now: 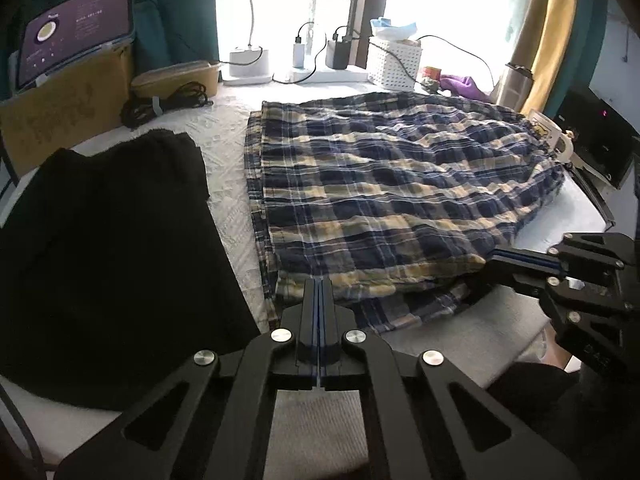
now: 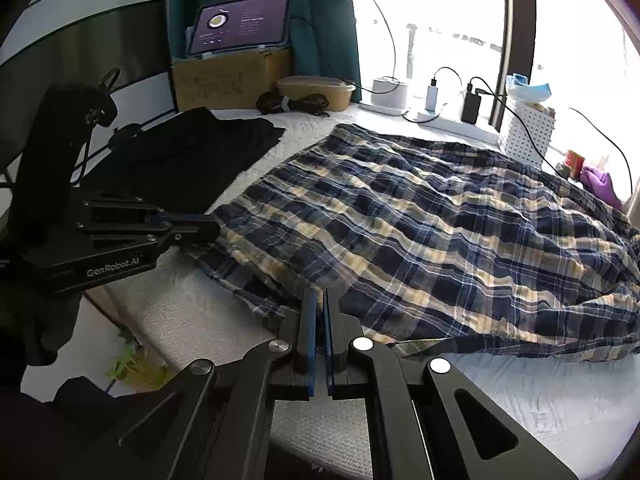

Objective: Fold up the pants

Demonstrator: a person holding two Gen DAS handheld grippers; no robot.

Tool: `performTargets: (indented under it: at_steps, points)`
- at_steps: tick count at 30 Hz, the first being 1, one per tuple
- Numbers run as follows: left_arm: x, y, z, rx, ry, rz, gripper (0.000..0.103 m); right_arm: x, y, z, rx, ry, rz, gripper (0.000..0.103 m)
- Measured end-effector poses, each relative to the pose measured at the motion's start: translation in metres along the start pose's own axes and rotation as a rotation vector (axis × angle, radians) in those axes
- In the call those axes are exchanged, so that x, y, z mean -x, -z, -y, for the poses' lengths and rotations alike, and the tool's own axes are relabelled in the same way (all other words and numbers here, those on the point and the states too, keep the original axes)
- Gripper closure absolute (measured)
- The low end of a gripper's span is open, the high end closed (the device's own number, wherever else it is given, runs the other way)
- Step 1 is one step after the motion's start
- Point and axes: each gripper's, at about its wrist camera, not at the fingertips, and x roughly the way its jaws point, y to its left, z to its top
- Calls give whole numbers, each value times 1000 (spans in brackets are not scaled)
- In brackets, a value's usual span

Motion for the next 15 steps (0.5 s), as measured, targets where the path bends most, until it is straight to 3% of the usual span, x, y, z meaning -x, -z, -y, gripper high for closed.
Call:
performTargets:
  at_steps: [6,12,15]
  points:
    - [9,5,-5,37,10,7,103,4,1,-8,41,13,-9,100]
    - [-1,-5,-15,62,-14,18,102,-3,-3,7,-21,42,-25,99]
    - [-8,-9,-15,48,-32,18,71,-9,-3,15,-47,57,-35,96]
